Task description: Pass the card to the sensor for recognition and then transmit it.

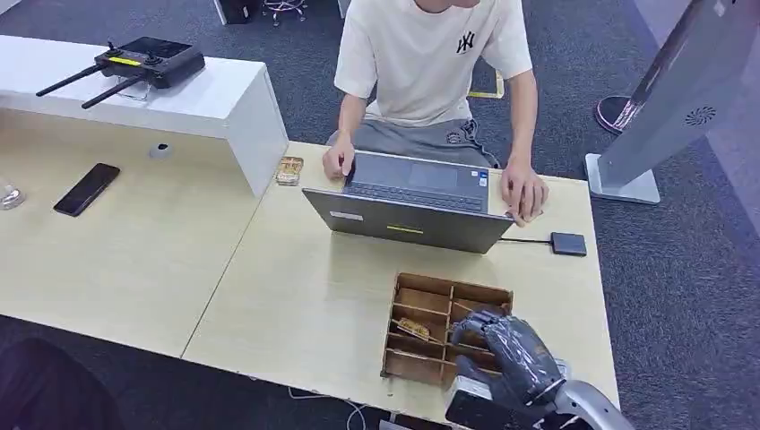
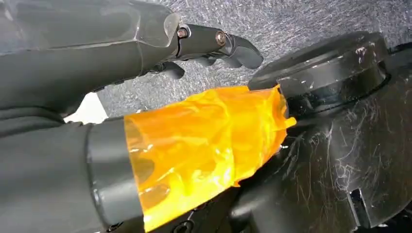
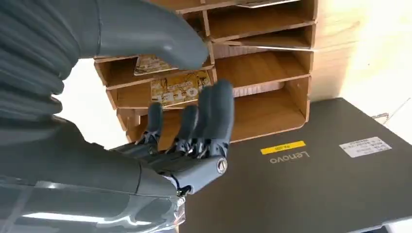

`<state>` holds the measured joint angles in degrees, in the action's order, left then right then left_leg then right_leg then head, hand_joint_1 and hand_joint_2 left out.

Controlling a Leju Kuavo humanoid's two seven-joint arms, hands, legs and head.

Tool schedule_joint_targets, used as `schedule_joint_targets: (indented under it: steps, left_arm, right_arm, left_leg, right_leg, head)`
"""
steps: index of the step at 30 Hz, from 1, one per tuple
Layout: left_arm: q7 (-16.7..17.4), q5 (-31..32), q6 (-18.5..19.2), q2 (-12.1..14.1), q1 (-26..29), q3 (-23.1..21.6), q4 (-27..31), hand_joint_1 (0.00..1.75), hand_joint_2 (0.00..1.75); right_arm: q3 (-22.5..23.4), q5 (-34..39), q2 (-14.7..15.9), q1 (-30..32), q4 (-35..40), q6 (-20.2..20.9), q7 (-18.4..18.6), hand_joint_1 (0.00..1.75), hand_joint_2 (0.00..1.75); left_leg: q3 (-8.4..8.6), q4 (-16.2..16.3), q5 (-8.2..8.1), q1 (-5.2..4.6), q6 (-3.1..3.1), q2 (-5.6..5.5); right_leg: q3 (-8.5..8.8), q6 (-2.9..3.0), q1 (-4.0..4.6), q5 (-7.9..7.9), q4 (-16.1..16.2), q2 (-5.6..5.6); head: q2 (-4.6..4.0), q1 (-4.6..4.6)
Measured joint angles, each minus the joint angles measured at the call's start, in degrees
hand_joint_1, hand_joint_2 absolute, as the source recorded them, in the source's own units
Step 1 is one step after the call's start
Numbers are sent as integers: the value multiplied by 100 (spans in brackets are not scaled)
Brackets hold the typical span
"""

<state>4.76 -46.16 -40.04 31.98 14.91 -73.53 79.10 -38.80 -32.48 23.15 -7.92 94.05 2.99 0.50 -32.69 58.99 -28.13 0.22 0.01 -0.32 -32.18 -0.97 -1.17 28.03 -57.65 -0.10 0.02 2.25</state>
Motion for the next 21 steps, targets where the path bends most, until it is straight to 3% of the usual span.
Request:
schedule_joint_targets:
  steps: [3,10,13,21]
  left_arm:
    - [-35,46,0,13,-40,-96,-20,0,0]
    - [-66,100,0,50,-149,-299,-66,0,0]
    - [-83,109,0,79,-170,-352,-68,0,0]
    - [-181,46,0,120,-237,-494,-70,0,0]
  right_arm:
    - [-26,-218,22,-4,-11,-127,-9,93,175]
    - [-118,-448,52,-55,-39,-197,-13,91,175]
    - [-146,-467,79,-58,-42,-197,-18,80,175]
    - [-214,-478,129,-68,-46,-212,-22,86,175]
  left_leg:
    - [0,0,0,0,0,0]
    - [0,0,0,0,0,0]
    - [0,0,0,0,0,0]
    - [1,0,0,0,0,0]
  right_leg:
    - [0,0,0,0,0,0]
    - [1,0,0,0,0,0]
    - [1,0,0,0,0,0]
    - [0,0,0,0,0,0]
  head:
    - [0,0]
    - [0,0]
    - [0,0]
    - [0,-2]
